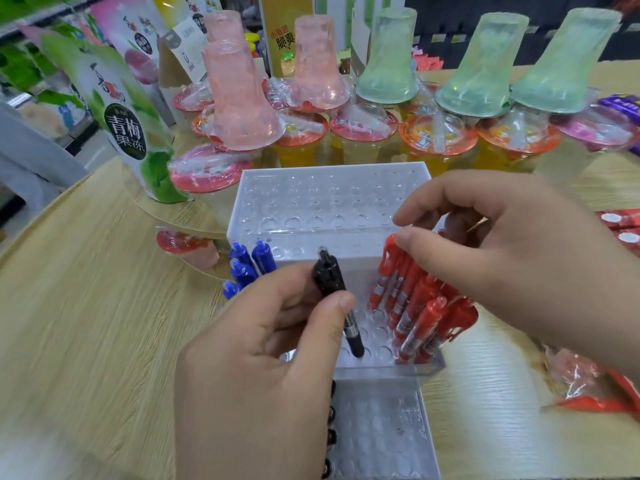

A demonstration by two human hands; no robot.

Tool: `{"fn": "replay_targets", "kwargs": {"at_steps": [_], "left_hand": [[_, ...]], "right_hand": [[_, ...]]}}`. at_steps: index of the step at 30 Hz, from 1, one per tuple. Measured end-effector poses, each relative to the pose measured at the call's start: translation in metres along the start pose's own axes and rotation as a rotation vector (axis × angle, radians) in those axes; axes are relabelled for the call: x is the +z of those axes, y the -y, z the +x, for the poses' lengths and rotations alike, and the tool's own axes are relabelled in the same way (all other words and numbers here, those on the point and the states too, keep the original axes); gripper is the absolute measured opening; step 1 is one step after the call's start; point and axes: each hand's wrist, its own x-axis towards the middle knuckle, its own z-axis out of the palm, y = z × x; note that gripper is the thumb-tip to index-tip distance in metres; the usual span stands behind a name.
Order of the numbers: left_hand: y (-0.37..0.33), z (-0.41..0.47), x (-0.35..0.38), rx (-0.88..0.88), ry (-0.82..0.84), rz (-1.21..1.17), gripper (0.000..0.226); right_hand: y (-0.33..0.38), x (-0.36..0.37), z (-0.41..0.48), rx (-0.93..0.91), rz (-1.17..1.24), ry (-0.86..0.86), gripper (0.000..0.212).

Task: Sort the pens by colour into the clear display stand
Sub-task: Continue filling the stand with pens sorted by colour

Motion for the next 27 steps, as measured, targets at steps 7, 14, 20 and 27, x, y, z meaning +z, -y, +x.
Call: {"fn": "replay_targets", "kwargs": {"at_steps": [7,14,20,27], "left_hand": [[0.004,-0.001,0.002,0.049,-0.031,0.035,0.025],[0.006,0.0,0.004,0.108,0.009,0.049,0.034],[0.008,0.001,0.006,0.188,0.03,0.121,0.032],[0.009,-0.001,0.008,0.212,-0.021,0.138,0.032]], "right_hand": [[0.005,-0.003,0.007,-0.033,-0.112,0.036,0.008],[0.004,-0.007,0.018,-0.024,-0.126,0.119,0.012],[0.009,-0.015,0.022,-0.115,-0.327,0.201,0.022],[0.029,-0.014,0.036,-0.214,-0.558,0.251,0.028]]}}
